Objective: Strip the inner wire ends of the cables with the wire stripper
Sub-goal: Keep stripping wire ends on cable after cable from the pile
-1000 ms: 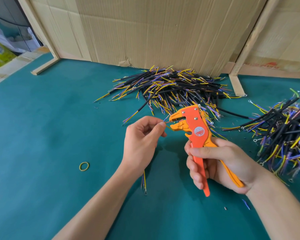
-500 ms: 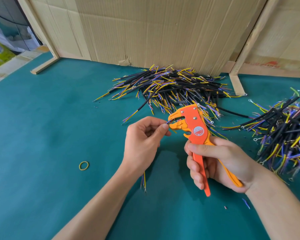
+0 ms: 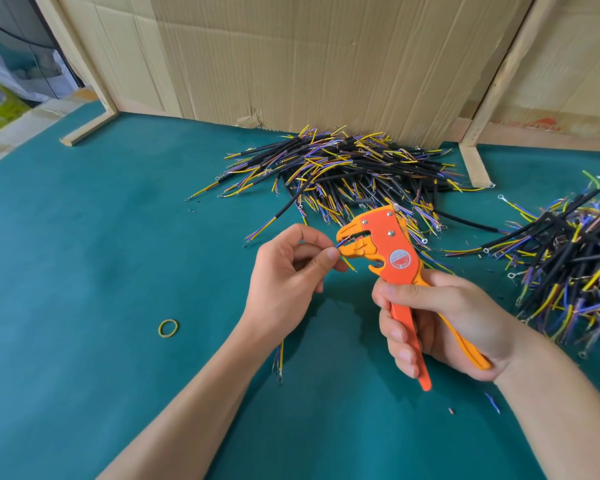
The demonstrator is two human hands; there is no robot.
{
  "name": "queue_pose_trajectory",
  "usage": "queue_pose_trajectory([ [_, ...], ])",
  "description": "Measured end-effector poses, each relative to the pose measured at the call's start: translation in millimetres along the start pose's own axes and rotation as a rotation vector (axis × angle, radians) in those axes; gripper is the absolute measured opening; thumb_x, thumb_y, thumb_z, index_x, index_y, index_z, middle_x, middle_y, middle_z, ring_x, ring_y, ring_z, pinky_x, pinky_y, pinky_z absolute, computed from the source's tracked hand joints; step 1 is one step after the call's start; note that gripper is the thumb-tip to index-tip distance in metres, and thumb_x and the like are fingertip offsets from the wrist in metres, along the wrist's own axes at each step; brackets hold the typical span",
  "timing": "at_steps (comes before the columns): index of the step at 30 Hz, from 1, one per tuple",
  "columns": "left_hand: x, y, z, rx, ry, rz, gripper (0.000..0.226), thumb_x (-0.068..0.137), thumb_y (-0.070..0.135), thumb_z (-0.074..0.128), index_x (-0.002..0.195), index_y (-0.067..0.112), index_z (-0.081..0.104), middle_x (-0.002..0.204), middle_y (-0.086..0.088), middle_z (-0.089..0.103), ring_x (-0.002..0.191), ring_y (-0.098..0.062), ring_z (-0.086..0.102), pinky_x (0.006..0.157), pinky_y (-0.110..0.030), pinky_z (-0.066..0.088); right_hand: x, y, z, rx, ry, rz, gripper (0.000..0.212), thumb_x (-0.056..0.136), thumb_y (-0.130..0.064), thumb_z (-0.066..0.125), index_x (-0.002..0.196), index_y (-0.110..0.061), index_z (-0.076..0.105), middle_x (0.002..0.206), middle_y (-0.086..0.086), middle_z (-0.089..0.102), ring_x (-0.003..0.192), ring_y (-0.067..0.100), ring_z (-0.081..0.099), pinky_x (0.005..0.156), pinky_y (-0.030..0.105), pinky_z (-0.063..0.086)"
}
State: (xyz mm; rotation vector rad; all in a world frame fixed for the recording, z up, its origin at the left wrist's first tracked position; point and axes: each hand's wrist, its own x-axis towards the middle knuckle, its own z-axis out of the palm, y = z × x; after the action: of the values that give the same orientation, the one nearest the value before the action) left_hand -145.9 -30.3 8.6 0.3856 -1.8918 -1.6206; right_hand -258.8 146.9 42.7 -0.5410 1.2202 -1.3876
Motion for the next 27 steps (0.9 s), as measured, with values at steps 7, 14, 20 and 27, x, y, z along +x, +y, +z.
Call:
queue_pose_trajectory([
  [7,1.1,-0.3,-1.2,-0.025,-0.015,-0.019,0.01,0.097,0.012,0.067,0.087,0.012,0.062,0.081,-0.006,0.077,0.048,-0.012,0.046,0.047,-0.014,0.036,-0.4,0.7,0.9,0.007,0.009,-0.01,0.023,0.084,-0.027,0.071,0.084,-0.008,0.058,0.064,0.017,0.047,0.045,0.027,0.048,0.046,0.035,0.046],
  [14,0.0,2.4,0.6,-0.053,-0.045,-0.043,0.011,0.1,0.012,0.062,0.09,0.013,0.058,0.083,-0.007,0.077,0.05,-0.014,0.044,0.045,-0.014,0.034,-0.7,0.0,1.7,0.02,0.0,-0.016,0.023,0.085,-0.027,0.07,0.082,-0.008,0.056,0.062,0.015,0.046,0.043,0.026,0.046,0.044,0.034,0.045],
  [20,-1.2,5.8,0.9,-0.085,-0.076,-0.047,0.011,0.102,0.009,0.058,0.097,0.014,0.05,0.082,-0.011,0.076,0.052,-0.018,0.043,0.044,-0.015,0.033,-0.2,0.2,3.0,0.037,0.019,-0.017,0.025,0.083,-0.028,0.071,0.08,-0.008,0.056,0.06,0.014,0.045,0.04,0.024,0.044,0.043,0.031,0.043],
  [27,-5.0,7.3,1.4,0.145,-0.098,0.066,0.03,0.104,0.013,0.05,0.12,0.039,0.051,0.08,0.0,0.073,0.053,-0.022,0.048,0.053,-0.022,0.041,-0.6,0.6,3.2,0.021,0.02,-0.011,0.024,0.084,-0.029,0.071,0.079,-0.009,0.057,0.059,0.013,0.044,0.039,0.024,0.044,0.042,0.029,0.043],
])
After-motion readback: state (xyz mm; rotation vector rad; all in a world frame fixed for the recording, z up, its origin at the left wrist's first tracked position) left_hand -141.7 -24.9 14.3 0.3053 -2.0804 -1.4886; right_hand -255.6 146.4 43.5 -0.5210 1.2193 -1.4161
